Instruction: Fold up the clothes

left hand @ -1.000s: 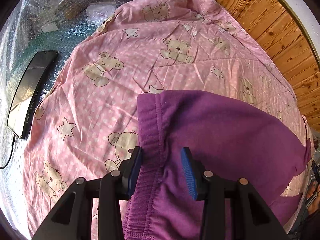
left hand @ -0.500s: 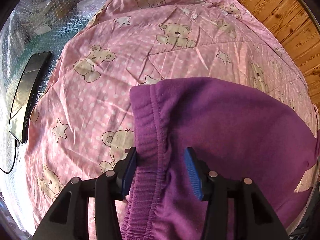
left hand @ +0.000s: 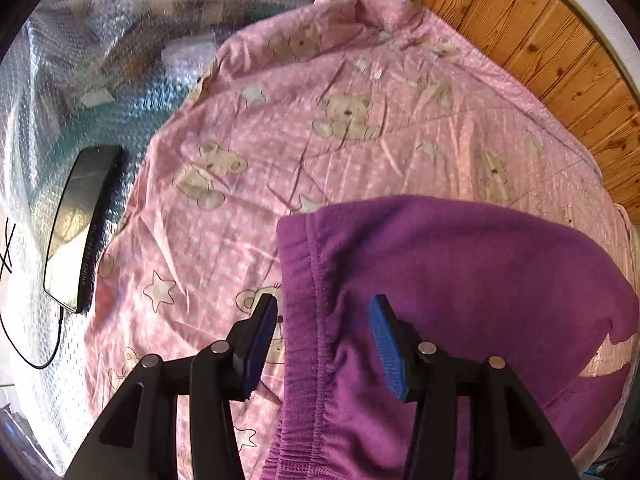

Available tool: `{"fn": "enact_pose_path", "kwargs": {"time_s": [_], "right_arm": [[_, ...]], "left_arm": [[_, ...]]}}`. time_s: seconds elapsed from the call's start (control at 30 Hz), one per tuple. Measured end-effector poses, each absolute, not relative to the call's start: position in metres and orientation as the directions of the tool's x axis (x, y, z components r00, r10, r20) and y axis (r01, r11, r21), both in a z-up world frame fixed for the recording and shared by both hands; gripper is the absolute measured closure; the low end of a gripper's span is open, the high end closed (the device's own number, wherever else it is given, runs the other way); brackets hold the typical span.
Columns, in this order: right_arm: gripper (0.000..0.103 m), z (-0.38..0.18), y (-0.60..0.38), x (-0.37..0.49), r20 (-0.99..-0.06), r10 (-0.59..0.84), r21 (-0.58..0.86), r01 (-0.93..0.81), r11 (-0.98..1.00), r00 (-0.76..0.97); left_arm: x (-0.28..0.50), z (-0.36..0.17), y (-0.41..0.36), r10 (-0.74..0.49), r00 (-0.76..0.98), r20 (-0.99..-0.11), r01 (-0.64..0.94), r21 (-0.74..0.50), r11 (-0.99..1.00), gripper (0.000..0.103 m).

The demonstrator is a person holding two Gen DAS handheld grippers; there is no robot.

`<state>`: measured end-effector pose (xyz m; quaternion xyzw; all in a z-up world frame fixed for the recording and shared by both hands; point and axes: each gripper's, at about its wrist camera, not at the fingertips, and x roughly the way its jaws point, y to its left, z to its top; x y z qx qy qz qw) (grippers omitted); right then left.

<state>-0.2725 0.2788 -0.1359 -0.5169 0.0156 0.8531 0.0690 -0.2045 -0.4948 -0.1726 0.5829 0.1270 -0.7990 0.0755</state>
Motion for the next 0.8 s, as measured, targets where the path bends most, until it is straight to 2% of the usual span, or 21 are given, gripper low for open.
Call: {"fn": "enact_pose_path", "kwargs": {"time_s": [0.13, 0.2, 0.23, 0.27, 0.3, 0.37, 0.43, 0.53, 0.63, 0.73, 0.77, 0.8], "right_arm": [[0.054, -0.151, 0.201, -0.285, -0.917, -0.032, -0.011, 0.105, -0.994, -0.398], [0.054, -0.174, 0.180, -0.288, -0.940, -0.030, -0.034, 0.181, -0.983, -0.339], [0.054, -0.190, 0.179, -0.287, -0.954, 0.014, -0.071, 0.182, -0.981, -0.298], [0.046, -0.208, 0.186, -0.292, -0.968, 0.065, -0.105, 0.157, -0.982, -0.241], [0.042, -0.204, 0.201, -0.294, -0.964, 0.030, -0.060, 0.104, -0.993, -0.264], [0.046, -0.196, 0.219, -0.301, -0.976, 0.023, -0.036, 0.058, -0.998, -0.216], [0.043, -0.174, 0.223, -0.308, -0.965, -0.025, -0.008, 0.123, -0.992, -0.261], [0.038, -0.160, 0.205, -0.327, -0.960, -0.023, -0.070, 0.318, -0.946, -0.280], [0.037, -0.171, 0.177, -0.354, -0.968, -0.053, -0.077, 0.488, -0.869, -0.246], [0.037, -0.199, 0.151, -0.373, -0.988, -0.035, -0.065, 0.614, -0.787, -0.150], [0.041, -0.208, 0.147, -0.376, -0.994, -0.028, -0.045, 0.638, -0.769, -0.105], [0.053, -0.216, 0.143, -0.376, -0.997, -0.027, -0.025, 0.662, -0.749, -0.069]], "left_arm": [[-0.215, -0.180, -0.485, 0.078, -0.310, -0.947, 0.215, -0.150, -0.965, 0.053], [-0.229, -0.197, -0.475, 0.095, -0.279, -0.956, 0.181, -0.149, -0.972, 0.053], [-0.237, -0.206, -0.471, 0.099, -0.258, -0.961, 0.171, -0.147, -0.974, 0.053], [-0.239, -0.215, -0.468, 0.090, -0.232, -0.968, 0.170, -0.131, -0.977, 0.053], [-0.239, -0.221, -0.467, 0.078, -0.214, -0.974, 0.175, -0.116, -0.978, 0.053], [-0.241, -0.222, -0.470, 0.090, -0.214, -0.973, 0.208, -0.135, -0.969, 0.053], [-0.241, -0.211, -0.477, 0.133, -0.231, -0.964, 0.272, -0.195, -0.942, 0.053], [-0.242, -0.185, -0.474, 0.233, -0.328, -0.915, 0.249, -0.322, -0.913, 0.053], [-0.253, -0.179, -0.459, 0.285, -0.330, -0.900, 0.236, -0.371, -0.898, 0.053], [-0.269, -0.180, -0.440, 0.400, -0.330, -0.855, 0.270, -0.492, -0.828, 0.053], [-0.273, -0.181, -0.431, 0.460, -0.335, -0.823, 0.289, -0.554, -0.781, 0.053], [-0.278, -0.183, -0.419, 0.517, -0.329, -0.790, 0.310, -0.608, -0.731, 0.053]]}}
